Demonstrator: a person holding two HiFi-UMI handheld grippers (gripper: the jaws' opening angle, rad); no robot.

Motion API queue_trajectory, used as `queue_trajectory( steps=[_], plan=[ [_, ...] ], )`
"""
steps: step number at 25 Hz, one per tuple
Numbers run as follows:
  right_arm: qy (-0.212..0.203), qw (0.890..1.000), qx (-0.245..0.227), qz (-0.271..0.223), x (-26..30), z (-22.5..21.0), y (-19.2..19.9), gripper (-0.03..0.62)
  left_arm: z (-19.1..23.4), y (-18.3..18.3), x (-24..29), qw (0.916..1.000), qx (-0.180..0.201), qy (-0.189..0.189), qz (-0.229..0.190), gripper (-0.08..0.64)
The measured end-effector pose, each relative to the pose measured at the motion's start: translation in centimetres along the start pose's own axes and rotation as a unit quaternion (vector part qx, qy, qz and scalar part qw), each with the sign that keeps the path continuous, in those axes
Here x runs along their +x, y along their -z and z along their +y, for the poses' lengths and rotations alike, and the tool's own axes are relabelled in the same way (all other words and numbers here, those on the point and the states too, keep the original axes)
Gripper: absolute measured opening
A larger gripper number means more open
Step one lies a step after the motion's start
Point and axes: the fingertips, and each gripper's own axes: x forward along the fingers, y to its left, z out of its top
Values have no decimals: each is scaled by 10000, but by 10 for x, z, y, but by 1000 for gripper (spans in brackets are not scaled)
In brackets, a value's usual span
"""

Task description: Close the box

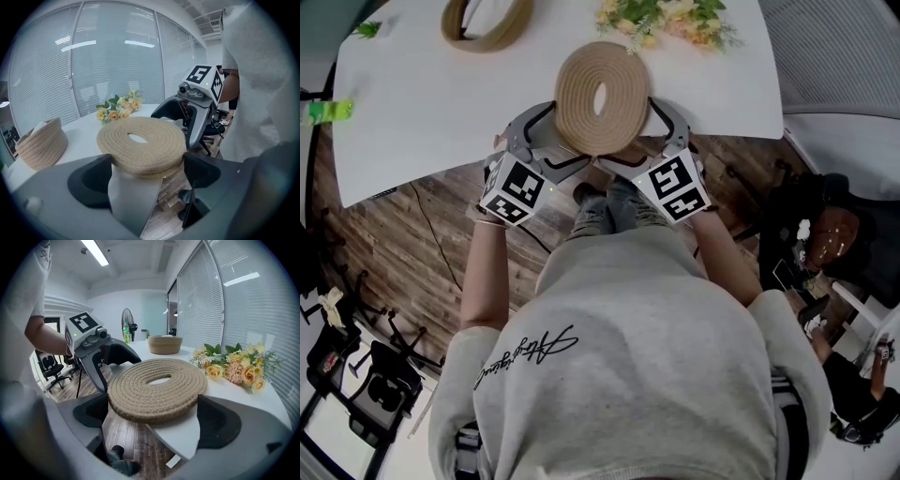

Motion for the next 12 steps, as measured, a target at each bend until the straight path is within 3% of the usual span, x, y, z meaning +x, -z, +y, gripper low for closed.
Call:
queue_trajectory(
  steps=[12],
  plan=[
    [-162, 9991, -304, -256, -10, 3, -12, 584, -7, -7, -12, 9992, -244, -239, -199, 469]
  ],
)
